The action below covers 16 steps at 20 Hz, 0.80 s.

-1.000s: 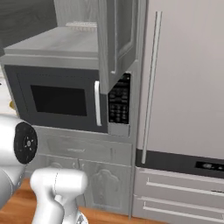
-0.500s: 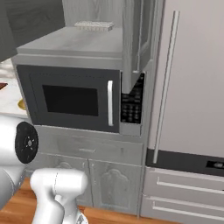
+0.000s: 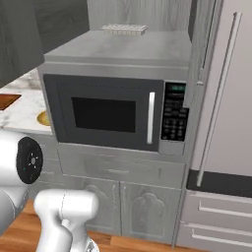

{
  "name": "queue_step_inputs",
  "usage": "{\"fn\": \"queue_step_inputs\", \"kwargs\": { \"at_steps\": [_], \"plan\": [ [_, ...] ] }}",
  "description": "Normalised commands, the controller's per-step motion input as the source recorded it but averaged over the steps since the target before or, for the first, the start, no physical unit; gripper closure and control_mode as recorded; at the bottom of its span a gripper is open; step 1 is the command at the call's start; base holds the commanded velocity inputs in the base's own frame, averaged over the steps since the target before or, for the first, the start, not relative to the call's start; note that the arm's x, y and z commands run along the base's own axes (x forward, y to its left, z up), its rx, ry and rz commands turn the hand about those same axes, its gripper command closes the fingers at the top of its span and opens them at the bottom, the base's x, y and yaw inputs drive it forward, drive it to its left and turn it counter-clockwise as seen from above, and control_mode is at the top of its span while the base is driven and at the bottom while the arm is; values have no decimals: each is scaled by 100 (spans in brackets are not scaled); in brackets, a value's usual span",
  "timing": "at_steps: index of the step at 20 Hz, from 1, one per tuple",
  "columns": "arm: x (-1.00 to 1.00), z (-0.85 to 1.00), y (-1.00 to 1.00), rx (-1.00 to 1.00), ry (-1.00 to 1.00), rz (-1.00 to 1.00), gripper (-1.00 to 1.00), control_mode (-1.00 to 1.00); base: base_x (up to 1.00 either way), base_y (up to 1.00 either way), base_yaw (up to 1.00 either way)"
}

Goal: Pick the steak from the plate and place it on the cutting board. Then pick the condiment bottle from the cabinet and place it next to the cutting board.

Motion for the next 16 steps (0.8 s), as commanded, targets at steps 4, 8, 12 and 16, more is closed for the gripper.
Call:
{"fn": "queue_step_inputs", "kwargs": {
  "at_steps": [4, 8, 12, 16],
  "plan": [
    [0, 0, 0, 0, 0, 0, 100, 100, -24, 54, -2],
    [0, 0, 0, 0, 0, 0, 100, 100, -24, 55, -2],
    [0, 0, 0, 0, 0, 0, 100, 100, -24, 57, -2],
    [0, 0, 0, 0, 0, 0, 100, 100, -24, 59, -2]
  ]
}}
